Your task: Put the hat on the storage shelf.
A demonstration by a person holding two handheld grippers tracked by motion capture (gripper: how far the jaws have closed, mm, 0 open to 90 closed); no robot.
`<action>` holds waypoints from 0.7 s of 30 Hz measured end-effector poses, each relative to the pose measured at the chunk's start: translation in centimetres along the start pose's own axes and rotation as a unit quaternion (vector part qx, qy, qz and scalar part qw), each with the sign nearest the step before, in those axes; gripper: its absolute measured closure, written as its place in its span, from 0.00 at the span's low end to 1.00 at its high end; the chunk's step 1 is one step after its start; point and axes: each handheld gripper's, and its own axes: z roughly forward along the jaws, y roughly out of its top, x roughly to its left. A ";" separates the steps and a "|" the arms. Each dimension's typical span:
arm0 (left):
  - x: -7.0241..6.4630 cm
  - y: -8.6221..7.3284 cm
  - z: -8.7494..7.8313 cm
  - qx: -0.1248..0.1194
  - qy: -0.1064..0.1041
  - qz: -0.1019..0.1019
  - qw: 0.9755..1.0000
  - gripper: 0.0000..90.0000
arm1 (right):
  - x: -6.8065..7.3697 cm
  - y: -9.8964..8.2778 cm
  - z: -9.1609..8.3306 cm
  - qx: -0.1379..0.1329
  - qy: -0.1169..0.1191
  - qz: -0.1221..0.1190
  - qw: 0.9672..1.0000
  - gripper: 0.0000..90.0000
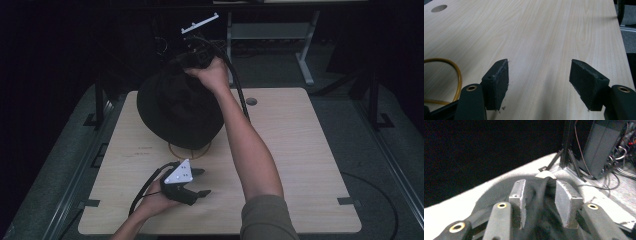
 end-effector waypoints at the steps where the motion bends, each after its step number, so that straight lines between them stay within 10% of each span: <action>1: 0.0 0.0 0.0 0.000 0.000 0.000 1.000 0.35 | 0.1 0.0 -0.1 0.000 -0.004 0.000 1.000 0.61; 21: -0.3 0.1 0.1 -0.007 -0.008 -0.005 1.000 0.35 | -0.1 -2.4 -5.0 -0.029 -0.002 0.007 1.000 0.50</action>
